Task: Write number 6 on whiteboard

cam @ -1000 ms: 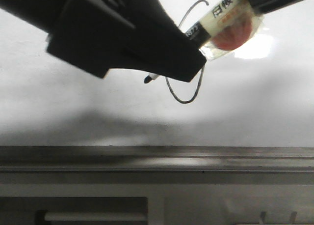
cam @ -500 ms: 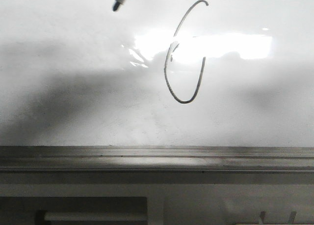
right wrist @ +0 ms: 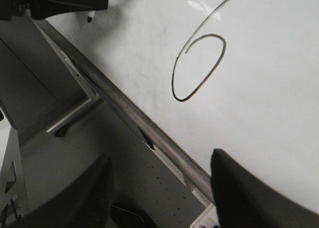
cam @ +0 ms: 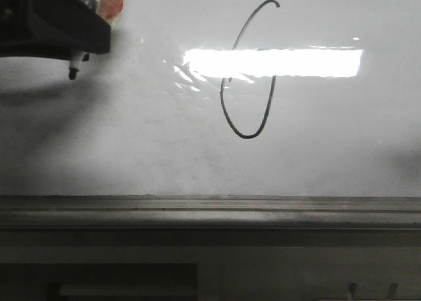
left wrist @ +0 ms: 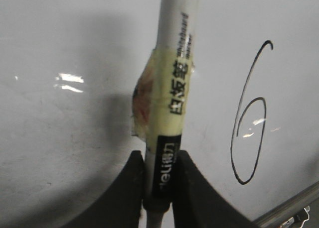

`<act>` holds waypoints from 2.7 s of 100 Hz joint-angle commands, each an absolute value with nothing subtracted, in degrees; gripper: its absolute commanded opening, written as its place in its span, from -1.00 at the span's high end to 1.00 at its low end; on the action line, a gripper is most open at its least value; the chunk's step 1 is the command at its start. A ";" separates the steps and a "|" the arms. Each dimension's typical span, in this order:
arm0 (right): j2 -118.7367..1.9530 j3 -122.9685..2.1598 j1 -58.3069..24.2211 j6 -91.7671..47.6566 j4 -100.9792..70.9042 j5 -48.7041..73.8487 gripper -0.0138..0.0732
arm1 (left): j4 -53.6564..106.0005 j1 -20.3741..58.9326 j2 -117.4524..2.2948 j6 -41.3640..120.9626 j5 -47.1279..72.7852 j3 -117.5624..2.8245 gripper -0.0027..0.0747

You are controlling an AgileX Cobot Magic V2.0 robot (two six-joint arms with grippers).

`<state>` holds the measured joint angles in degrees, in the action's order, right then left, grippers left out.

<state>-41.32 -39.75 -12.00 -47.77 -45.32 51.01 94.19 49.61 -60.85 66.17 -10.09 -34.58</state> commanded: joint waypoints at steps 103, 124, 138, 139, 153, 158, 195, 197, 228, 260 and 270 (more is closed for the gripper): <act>-41.04 -41.11 -11.64 -47.52 -47.55 49.87 -0.20 | 91.32 49.61 -65.47 65.53 -12.35 -39.31 -0.49; -39.51 -41.11 -11.64 -46.65 -47.55 51.20 -0.20 | 91.34 49.61 -58.20 72.95 -12.35 -38.62 -0.50; -36.07 -41.11 -11.64 -45.59 -48.18 45.89 -0.20 | 91.34 49.61 -50.88 77.60 -12.35 -38.09 -0.50; -35.67 -41.11 -11.64 -45.48 -48.33 45.49 -0.20 | 91.34 49.61 -50.15 77.80 -12.35 -38.09 -0.50; -31.82 -41.11 -11.64 -45.49 -52.52 36.03 -0.06 | 91.34 49.61 -42.95 83.94 -11.37 -38.09 -0.47; -30.58 -41.11 -11.64 -45.49 -53.57 32.72 0.14 | 91.34 49.61 -40.57 84.74 -11.37 -37.97 -0.36; -20.07 -34.02 -11.64 -49.77 -53.73 29.39 0.80 | 93.52 49.61 -23.81 84.83 -8.02 -28.96 0.98; -18.86 -32.97 -11.64 -50.26 -53.73 29.04 0.80 | 92.98 49.61 -22.76 84.83 -7.42 -27.92 0.98; -1.04 -18.10 -11.64 -50.76 -53.73 22.29 0.80 | 90.38 49.61 -5.23 84.83 -3.58 -14.59 0.98; 1.52 -13.51 -11.64 -50.76 -52.93 20.68 0.80 | 91.79 49.61 -0.57 84.83 -3.83 -11.20 0.98; 1.52 -13.37 -11.64 -50.76 -52.93 20.38 0.80 | 93.56 49.61 -0.57 84.83 -3.83 -11.15 0.98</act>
<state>0.62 -12.20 -12.00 -49.99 -51.91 24.07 92.26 49.60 0.05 84.71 -4.27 -9.75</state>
